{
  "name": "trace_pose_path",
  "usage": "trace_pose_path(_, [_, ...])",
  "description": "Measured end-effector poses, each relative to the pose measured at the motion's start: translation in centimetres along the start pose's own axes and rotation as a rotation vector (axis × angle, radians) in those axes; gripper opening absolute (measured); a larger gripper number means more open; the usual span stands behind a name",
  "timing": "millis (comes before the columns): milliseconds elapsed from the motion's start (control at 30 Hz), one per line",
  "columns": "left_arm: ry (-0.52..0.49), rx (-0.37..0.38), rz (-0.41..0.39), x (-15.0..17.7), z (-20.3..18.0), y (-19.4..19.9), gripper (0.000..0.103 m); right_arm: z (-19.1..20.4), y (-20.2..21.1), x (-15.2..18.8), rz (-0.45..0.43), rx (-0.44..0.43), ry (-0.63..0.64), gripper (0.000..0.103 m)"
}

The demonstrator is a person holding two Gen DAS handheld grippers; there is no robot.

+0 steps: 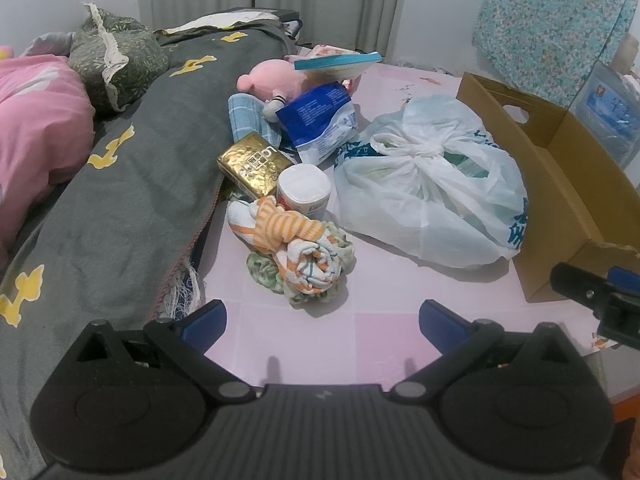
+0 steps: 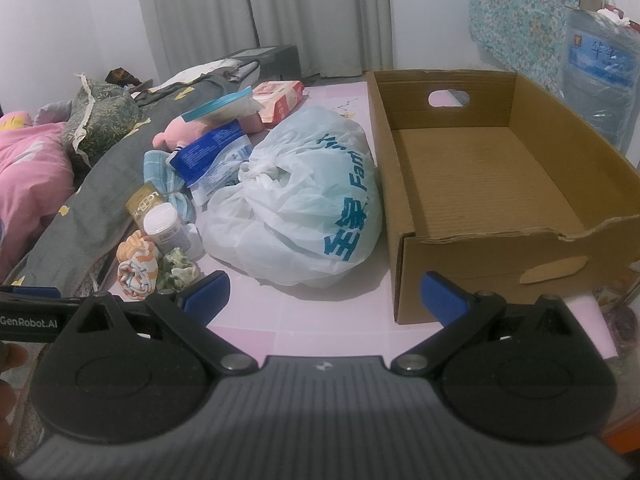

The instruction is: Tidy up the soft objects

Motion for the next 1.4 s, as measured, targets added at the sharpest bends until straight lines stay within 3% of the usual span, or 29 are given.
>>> trace_pose_path(733, [0.003,-0.008,0.004,0.3,0.1,-0.4,0.103,0.0,0.1,0.0,0.001,0.001,-0.002,0.102])
trace_pose_path(967, [-0.021,-0.020,-0.058,-1.4,0.6,0.4,0.103,1.3,1.4,-1.2,-0.059,0.029,0.073,0.102])
trace_pose_path(1067, [-0.054,-0.011,-0.104,-3.6,0.8,1.3,0.103,1.4,2.5,-3.6,-0.132,-0.023,0.106,0.102])
trace_pose_path(1200, [-0.093,-0.012,-0.165,-7.5,0.9,1.6,0.103,0.7,2.8,-8.6,-0.222,-0.176,0.116,0.102])
trace_pose_path(1400, [-0.133,-0.023,-0.238,-13.7,1.0,-1.2,0.102,-0.5,-1.6,-18.0,-0.186,-0.397,0.079,0.102])
Point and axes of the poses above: each gripper's, at about its wrist camera, not at the fingertips, and y roughly against the way its jaws point, z to its left, x to its underside, the point moved 1 cm from there along -y, roughly the way its jaws point, and after that the axes turned 9 degrees about y, right-handed, at the moved point
